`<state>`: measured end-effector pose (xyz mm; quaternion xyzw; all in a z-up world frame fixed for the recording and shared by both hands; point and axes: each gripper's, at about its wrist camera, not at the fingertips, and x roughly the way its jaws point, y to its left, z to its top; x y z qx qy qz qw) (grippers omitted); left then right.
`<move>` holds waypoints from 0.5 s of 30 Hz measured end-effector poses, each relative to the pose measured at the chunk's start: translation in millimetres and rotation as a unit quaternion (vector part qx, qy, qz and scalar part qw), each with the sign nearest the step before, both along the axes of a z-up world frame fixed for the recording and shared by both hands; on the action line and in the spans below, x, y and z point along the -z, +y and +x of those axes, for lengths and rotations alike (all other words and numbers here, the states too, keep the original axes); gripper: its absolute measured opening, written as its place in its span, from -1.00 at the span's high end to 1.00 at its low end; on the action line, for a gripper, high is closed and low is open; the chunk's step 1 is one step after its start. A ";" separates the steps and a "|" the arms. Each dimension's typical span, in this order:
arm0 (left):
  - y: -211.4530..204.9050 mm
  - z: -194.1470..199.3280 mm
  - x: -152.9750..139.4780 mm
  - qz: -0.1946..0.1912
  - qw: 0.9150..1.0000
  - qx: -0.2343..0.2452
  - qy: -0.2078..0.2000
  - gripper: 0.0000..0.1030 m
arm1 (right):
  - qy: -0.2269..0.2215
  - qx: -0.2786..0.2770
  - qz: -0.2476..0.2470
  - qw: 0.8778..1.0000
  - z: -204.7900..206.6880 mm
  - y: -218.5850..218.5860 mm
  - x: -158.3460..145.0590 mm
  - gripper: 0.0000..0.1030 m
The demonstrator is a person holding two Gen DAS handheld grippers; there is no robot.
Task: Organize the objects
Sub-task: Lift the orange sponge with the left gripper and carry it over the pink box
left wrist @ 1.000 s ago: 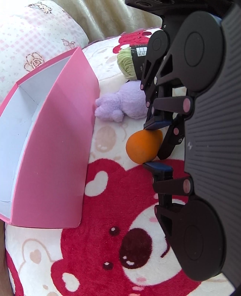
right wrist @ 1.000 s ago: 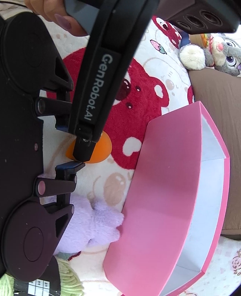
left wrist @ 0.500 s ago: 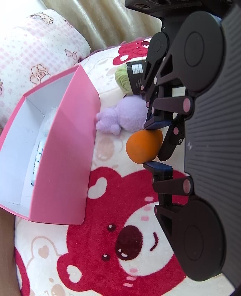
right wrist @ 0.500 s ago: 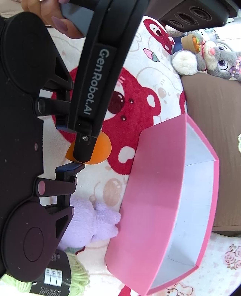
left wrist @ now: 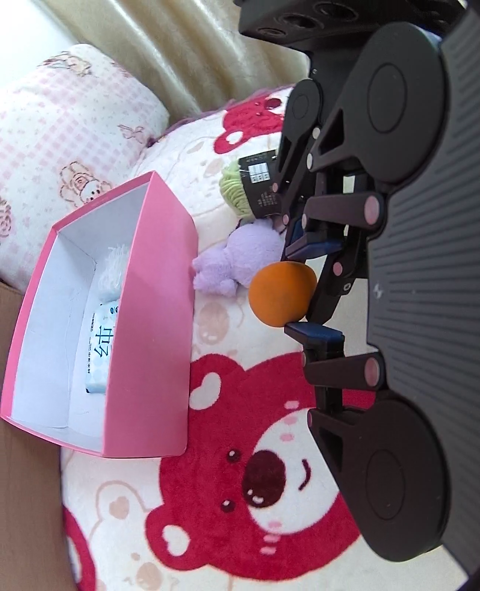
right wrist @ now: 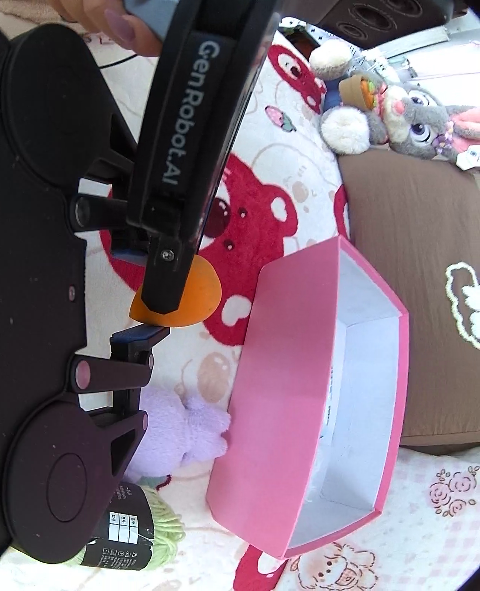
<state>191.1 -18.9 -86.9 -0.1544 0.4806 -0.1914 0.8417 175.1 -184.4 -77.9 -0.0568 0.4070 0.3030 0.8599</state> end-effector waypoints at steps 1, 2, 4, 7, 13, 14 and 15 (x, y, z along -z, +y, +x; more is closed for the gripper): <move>-0.7 -2.8 -4.1 0.002 1.000 0.003 -0.004 0.30 | -0.002 0.002 0.002 1.000 -3.4 -3.9 -2.5 0.23; -1.2 -4.9 -7.4 0.003 1.000 0.007 -0.005 0.31 | -0.002 0.004 0.003 1.000 -0.4 6.9 -1.4 0.23; -1.1 -8.2 -13.1 0.004 1.000 0.012 -0.009 0.30 | -0.009 0.007 0.008 1.000 -3.6 9.0 -4.9 0.24; -2.8 -11.8 -21.0 0.005 1.000 0.020 -0.015 0.30 | -0.017 0.015 0.017 1.000 -10.4 3.8 -12.7 0.24; -8.4 -18.3 -37.0 0.013 0.999 0.037 -0.018 0.31 | -0.016 0.026 0.032 0.999 -17.9 -3.4 -23.5 0.26; -9.2 -18.2 -40.0 0.019 0.999 0.040 -0.011 0.31 | -0.013 0.022 0.033 0.999 -18.6 -2.3 -24.7 0.26; -10.1 -17.9 -43.2 0.027 0.999 0.042 -0.004 0.31 | -0.012 0.018 0.032 0.999 -19.8 -0.8 -26.2 0.26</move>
